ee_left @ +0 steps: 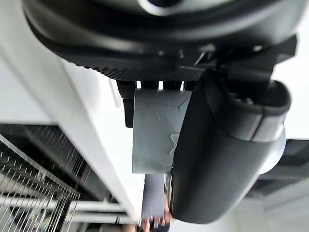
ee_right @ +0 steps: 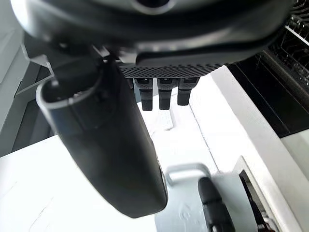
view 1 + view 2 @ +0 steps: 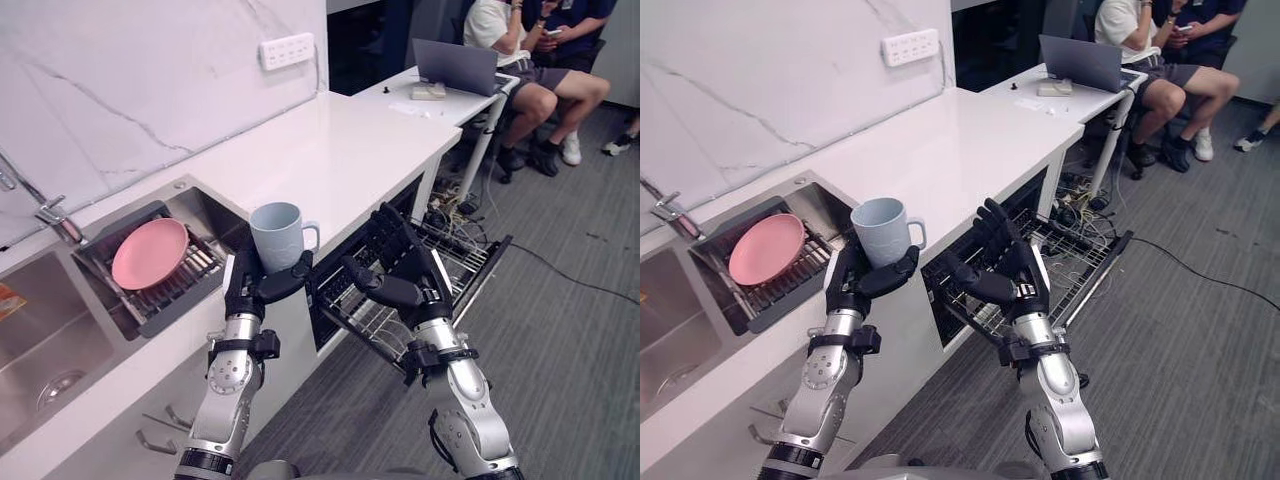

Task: Walk over to the sink, pick up the cup, carry it to the dishwasher, place the cup inside the dishwasher, then close the dishwasher door

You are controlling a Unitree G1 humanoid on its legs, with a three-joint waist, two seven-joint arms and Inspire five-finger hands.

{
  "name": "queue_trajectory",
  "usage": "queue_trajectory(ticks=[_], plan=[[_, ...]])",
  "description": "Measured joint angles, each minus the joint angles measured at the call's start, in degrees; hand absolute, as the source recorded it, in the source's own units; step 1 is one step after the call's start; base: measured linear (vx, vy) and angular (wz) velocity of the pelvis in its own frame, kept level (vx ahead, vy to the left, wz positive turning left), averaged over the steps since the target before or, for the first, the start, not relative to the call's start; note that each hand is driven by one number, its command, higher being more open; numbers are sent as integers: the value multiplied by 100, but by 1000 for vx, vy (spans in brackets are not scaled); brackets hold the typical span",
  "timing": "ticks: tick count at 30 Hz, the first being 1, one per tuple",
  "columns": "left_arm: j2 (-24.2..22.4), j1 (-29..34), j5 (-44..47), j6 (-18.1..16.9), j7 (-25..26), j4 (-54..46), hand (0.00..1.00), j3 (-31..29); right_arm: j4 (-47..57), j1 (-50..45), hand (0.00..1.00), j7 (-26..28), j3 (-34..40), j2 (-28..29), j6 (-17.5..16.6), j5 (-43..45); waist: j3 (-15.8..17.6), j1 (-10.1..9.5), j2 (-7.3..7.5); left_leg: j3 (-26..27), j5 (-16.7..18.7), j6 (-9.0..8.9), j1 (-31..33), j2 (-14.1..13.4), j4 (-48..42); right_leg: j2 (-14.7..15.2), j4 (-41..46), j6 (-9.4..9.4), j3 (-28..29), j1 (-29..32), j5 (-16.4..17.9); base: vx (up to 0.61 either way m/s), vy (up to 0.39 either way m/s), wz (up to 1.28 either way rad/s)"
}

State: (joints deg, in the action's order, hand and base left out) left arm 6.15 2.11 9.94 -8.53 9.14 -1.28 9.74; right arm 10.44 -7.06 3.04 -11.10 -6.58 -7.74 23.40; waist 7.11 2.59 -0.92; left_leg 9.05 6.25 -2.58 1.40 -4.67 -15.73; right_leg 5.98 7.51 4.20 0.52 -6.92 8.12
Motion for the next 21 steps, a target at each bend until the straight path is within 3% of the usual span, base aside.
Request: queue_trajectory(ticks=[7,21], plan=[[-44,-22,-46,3,-327,-216,30,495,-120,233,90,4,-282,-130,80,-14,-102,-11,147,-22,-78,2,22,36,200,8,-109,4,-42,19,-92,42,3,2],[182,-127,23,86,-414,-344,30,747,-555,864,90,63,-481,-384,80,-108,-280,-53,175,-170,-845,111,-63,278,1188,146,-253,31,-243,225,-298,-64,-1,9]])
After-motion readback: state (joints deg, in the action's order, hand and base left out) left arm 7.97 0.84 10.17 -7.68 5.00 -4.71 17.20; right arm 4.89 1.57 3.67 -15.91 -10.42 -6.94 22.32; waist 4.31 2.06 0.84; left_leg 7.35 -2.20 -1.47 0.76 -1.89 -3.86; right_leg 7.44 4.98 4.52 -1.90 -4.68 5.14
